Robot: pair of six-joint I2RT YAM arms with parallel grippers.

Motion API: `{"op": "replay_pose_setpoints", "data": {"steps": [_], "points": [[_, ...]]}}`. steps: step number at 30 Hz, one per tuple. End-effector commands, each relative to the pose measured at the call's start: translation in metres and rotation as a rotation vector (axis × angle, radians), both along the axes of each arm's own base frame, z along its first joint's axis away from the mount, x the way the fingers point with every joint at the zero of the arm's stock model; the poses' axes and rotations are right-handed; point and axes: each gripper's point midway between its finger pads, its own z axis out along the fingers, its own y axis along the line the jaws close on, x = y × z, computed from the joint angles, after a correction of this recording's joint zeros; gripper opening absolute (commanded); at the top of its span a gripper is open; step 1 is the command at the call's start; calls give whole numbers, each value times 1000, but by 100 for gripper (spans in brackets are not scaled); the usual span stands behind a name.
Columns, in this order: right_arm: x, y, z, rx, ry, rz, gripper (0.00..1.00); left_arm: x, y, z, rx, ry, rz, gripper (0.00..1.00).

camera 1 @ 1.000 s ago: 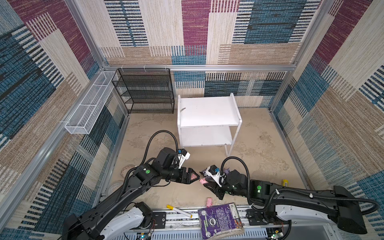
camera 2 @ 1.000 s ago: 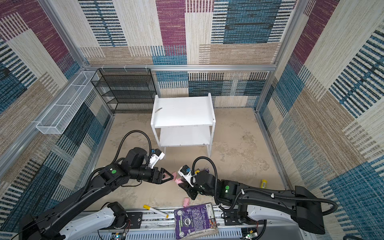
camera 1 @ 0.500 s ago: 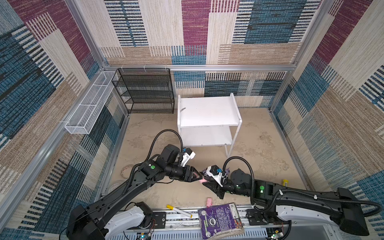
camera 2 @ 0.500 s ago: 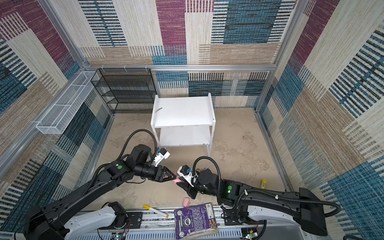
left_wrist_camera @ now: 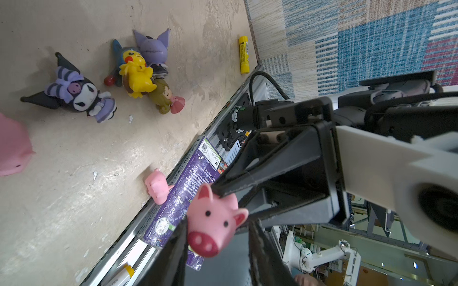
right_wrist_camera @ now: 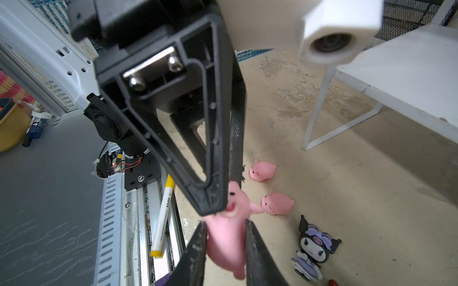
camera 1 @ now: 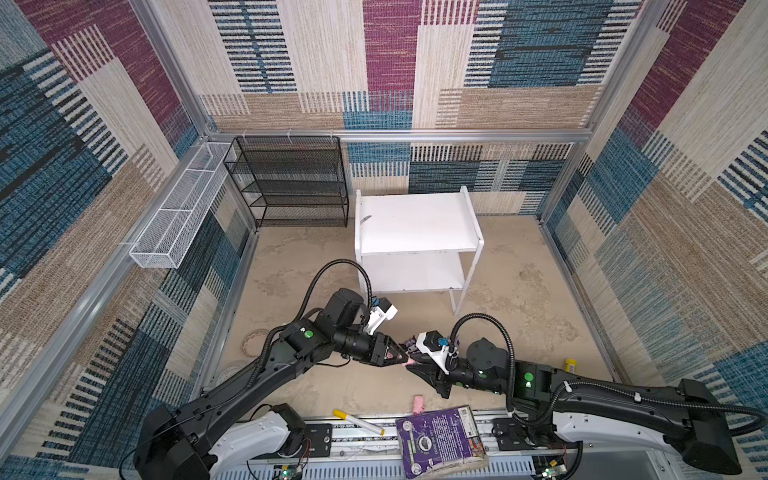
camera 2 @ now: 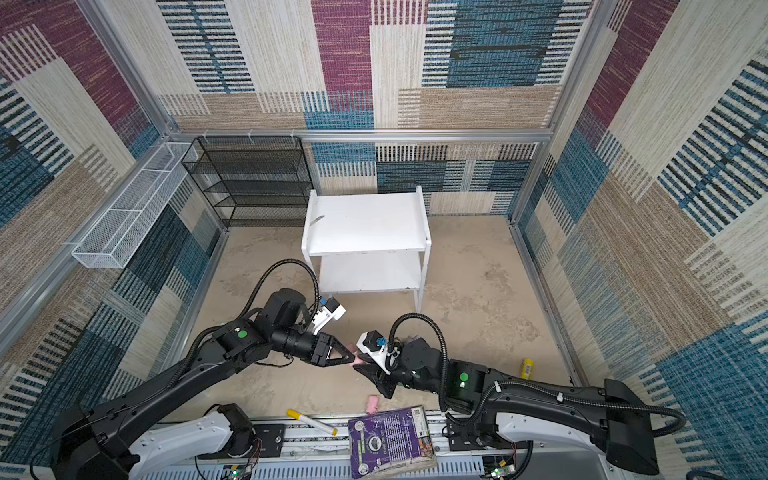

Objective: Place and organize the plastic toys onto the shelf
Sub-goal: 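Lift the pink pig toward the left gripper while the left gripper closes on it, then carry the pig with the left gripper to the shelf while the right draws back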

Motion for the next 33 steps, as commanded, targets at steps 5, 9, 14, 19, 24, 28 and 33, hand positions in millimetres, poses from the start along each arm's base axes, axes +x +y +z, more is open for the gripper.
{"op": "replay_pose_setpoints", "data": {"steps": [5, 9, 14, 19, 24, 28, 33], "points": [[3, 4, 6, 32, -12, -5, 28, -4, -9, 12, -58, -41, -64, 21], [4, 4, 4, 22, -12, -13, 28, -4, -7, 6, -45, -39, -63, 18], [6, 3, 3, 19, -13, -23, 29, -3, -2, 2, -6, -61, -52, 13], [11, -2, 3, 15, -11, -63, 51, 5, 3, 6, 15, -122, -6, 12], [18, -20, 5, 14, -4, -150, 79, 20, 11, 18, 33, -224, 87, 12], [24, -34, 8, 43, 18, -224, 89, 41, 20, 29, 57, -323, 198, 12], [33, -51, 1, 35, 55, -335, 94, 62, 29, 48, 19, -429, 342, 10]]}}
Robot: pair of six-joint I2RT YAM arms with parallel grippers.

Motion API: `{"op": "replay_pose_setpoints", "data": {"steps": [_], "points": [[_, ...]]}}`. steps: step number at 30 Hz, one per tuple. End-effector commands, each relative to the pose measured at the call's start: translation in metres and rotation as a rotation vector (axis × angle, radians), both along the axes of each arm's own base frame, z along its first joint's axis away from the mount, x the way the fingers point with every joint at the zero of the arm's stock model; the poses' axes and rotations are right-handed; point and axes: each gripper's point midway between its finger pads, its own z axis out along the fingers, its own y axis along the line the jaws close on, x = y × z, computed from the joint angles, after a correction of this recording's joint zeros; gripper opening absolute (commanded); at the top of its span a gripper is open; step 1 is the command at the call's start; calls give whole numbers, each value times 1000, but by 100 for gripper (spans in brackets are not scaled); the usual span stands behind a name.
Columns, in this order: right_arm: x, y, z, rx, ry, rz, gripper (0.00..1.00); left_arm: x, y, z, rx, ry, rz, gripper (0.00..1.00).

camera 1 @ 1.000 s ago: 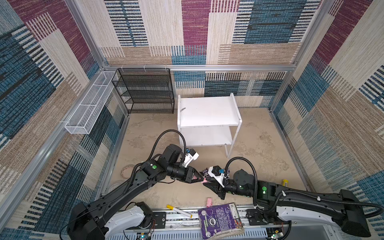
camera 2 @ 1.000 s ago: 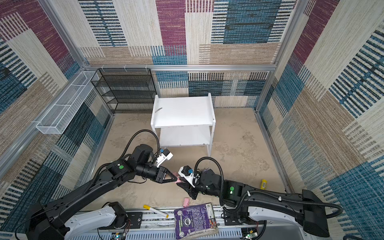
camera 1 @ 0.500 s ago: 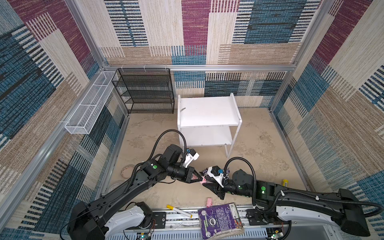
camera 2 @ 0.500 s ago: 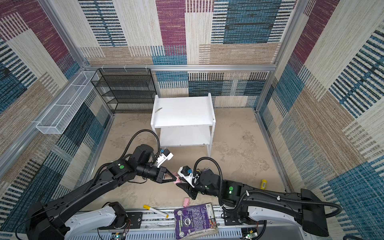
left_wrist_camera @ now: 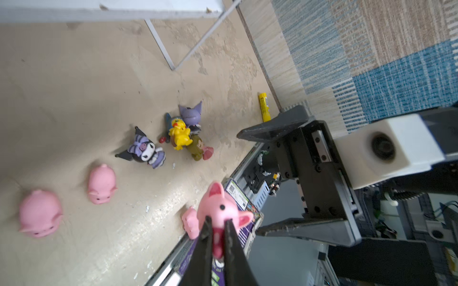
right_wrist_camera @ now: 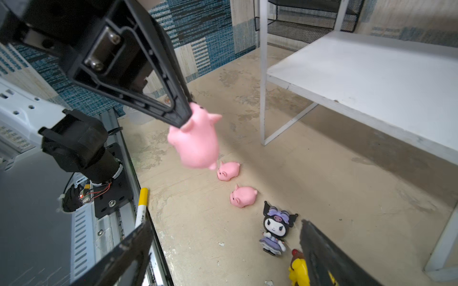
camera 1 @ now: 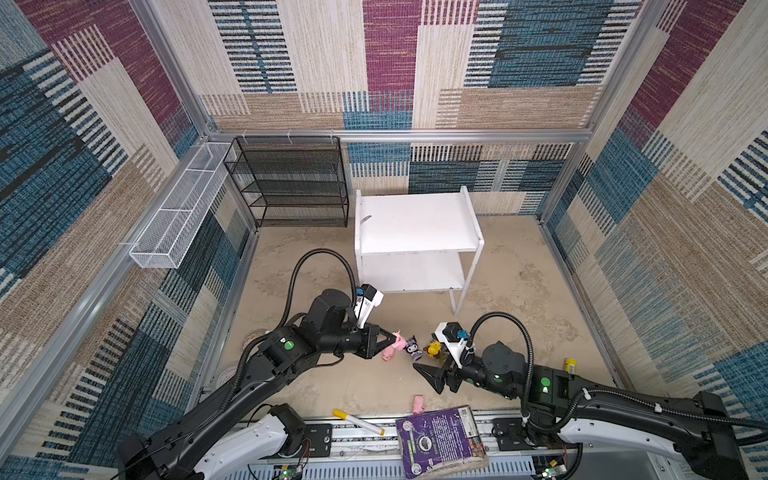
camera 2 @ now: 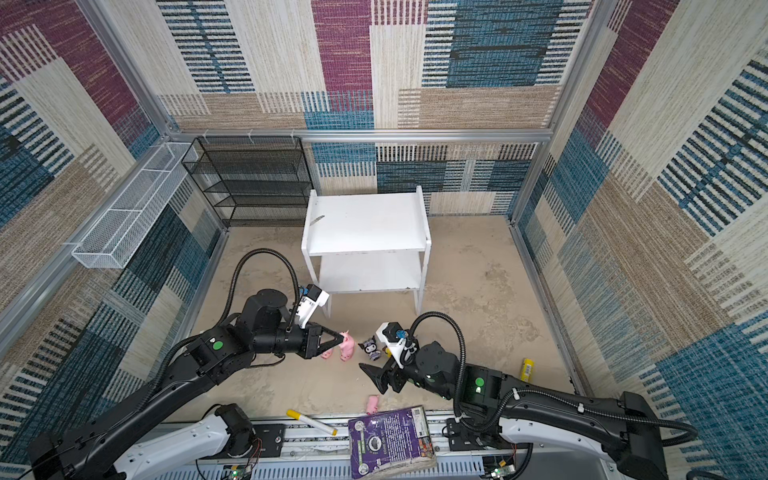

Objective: Place and organize the plastic toys onto the shelf
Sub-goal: 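Carry the pig with the left gripper to the shelf while the right draws back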

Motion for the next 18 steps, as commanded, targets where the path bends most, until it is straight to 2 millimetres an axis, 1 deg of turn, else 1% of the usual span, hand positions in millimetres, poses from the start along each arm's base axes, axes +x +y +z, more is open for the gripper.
{"op": "replay_pose_setpoints", "data": {"steps": [1, 7, 10, 14, 18], "points": [[10, -14, -9, -5, 43, -105, 94, 27, 8, 16, -23, -137, 138, 10], [8, -13, -20, -3, 75, -106, 95, 50, 26, 36, -39, -287, 308, 9], [7, -7, -16, 21, 68, -84, 94, 56, 26, 42, -28, -339, 347, 8], [7, 5, -5, 55, 60, -56, 94, 56, 27, 42, 28, -410, 395, 6], [7, 12, -9, 55, 79, -48, 94, 56, 29, 37, 59, -472, 451, 8]]}}
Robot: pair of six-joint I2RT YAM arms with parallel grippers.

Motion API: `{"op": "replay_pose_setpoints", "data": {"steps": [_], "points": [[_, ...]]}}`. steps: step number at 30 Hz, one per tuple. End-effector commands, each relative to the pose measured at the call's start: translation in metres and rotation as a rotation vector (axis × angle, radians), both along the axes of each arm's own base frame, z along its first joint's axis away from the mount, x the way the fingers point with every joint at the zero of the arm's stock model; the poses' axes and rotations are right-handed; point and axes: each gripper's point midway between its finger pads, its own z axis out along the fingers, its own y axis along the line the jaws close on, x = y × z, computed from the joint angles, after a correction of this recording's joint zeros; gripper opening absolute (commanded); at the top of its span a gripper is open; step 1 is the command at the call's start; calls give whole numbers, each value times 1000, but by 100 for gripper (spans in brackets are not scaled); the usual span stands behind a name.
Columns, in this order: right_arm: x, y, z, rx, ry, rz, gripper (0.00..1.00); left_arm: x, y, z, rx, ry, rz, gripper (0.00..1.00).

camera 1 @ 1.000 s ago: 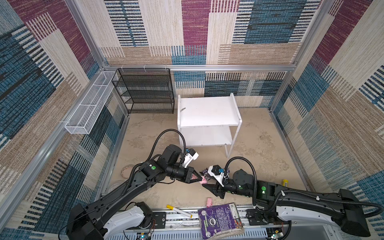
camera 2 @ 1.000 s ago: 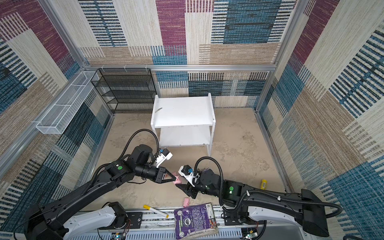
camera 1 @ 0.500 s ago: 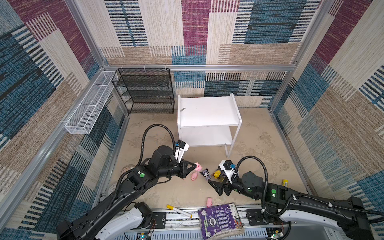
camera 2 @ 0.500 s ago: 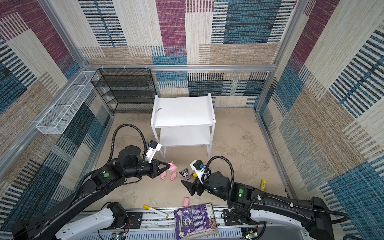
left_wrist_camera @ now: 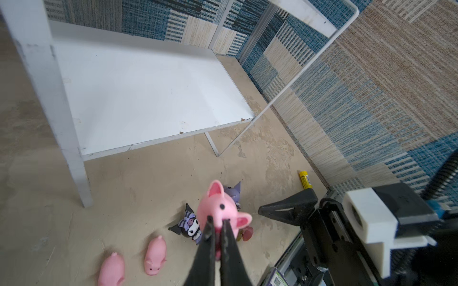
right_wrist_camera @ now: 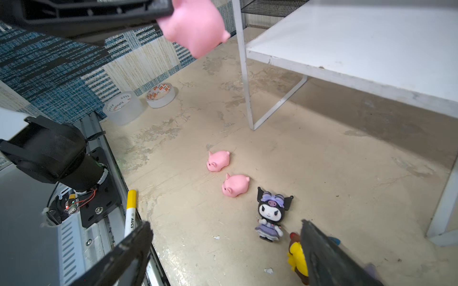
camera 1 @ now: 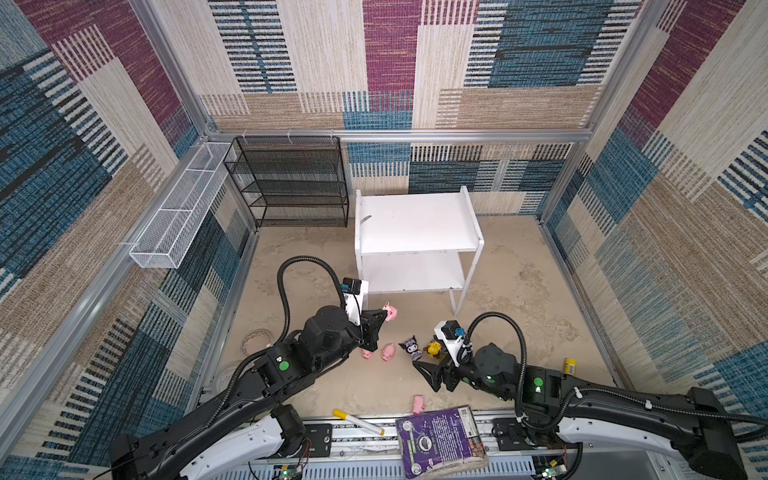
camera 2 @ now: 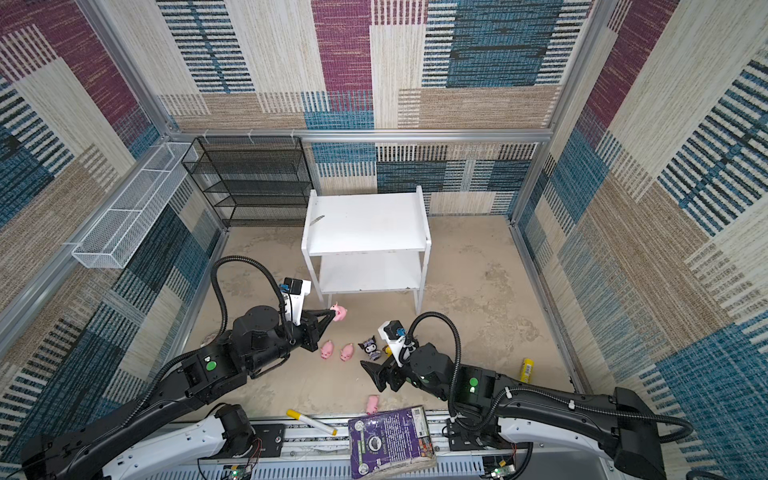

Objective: Place and organize the plastic toys onto the shelf
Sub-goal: 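Carry the pig with the left gripper to the shelf while the right draws back, then lower the pink pig onto the lower white shelf and open the left gripper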

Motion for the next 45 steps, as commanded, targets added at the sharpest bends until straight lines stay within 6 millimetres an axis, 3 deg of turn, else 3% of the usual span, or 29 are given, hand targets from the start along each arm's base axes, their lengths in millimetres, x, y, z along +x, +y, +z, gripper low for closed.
{"op": "replay_pose_setpoints", "data": {"steps": [1, 7, 14, 23, 32, 37, 45], "points": [[0, 9, 10, 60, 9, 11, 94, 16, 10, 11, 33, -123, 120, 8], [2, 3, 5, 44, 26, -21, 94, 17, -14, 19, 61, -219, 164, 8], [12, -29, -13, 15, 115, -194, 93, 28, -45, 12, 39, -250, 237, 8], [5, -59, -25, 61, 207, -282, 93, 45, -87, 17, -13, -323, 237, 9], [2, -62, -19, 93, 201, -262, 92, 72, -119, 13, -36, -386, 306, 12], [-1, -61, -16, 105, 204, -243, 92, 85, -113, 0, -20, -404, 381, 13], [-4, -57, -15, 111, 190, -204, 93, 93, -81, -17, 40, -409, 472, 12]]}}
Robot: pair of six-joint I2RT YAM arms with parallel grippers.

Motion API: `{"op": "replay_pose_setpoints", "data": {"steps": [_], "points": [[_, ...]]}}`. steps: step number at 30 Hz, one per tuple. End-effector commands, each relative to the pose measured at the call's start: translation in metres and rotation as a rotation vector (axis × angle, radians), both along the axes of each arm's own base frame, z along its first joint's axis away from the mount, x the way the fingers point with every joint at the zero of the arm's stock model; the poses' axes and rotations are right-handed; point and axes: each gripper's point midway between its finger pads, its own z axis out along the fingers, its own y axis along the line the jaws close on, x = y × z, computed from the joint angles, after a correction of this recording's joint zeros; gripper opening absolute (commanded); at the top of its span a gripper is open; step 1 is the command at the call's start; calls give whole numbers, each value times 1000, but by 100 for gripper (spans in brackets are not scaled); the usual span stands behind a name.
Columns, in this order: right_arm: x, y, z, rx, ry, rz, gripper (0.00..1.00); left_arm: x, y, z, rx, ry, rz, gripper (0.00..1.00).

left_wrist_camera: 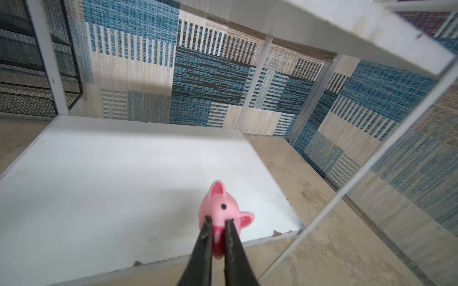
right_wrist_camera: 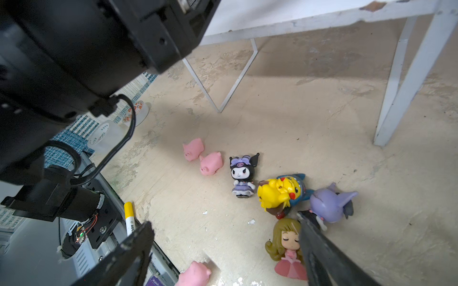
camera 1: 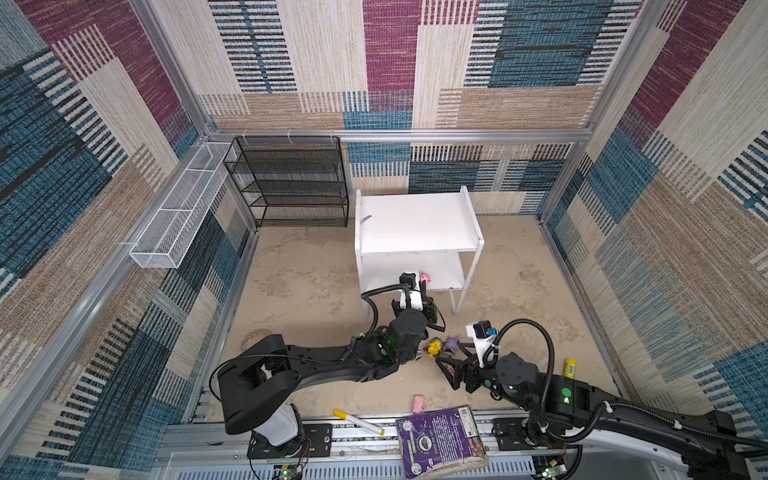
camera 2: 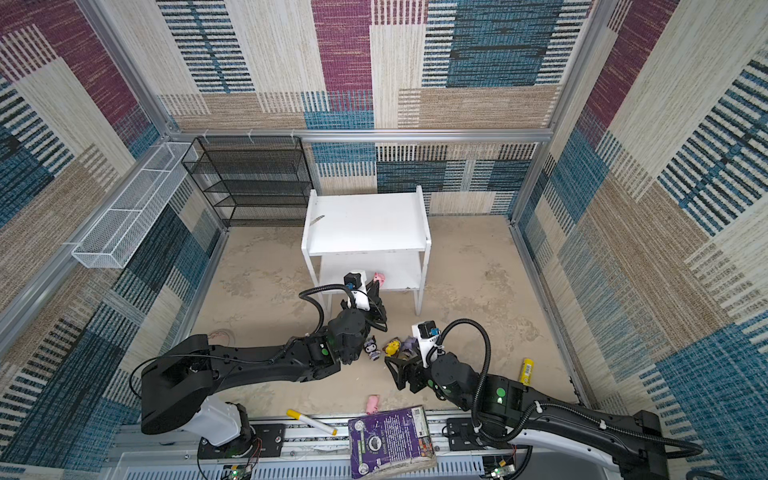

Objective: Place and organize the plastic toys onto the shelf
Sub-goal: 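Lower the pink pig onto the lower white shelf and open the left gripper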

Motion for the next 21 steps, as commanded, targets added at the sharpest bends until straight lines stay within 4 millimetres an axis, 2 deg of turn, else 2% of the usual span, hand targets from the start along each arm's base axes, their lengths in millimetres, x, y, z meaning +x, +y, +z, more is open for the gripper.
{"op": "replay_pose_setpoints", "data": {"steps": [1, 6, 21], "points": [[-2, 6, 3, 13, -12, 32, 93, 3, 20, 7, -14, -49, 78, 12], [-3, 13, 0, -11, -25, 66, 93, 7, 46, 1, -16, -67, 135, 13], [-10, 18, 0, 1, -25, 117, 93, 33, 80, -4, 20, -95, 265, 12]]}}
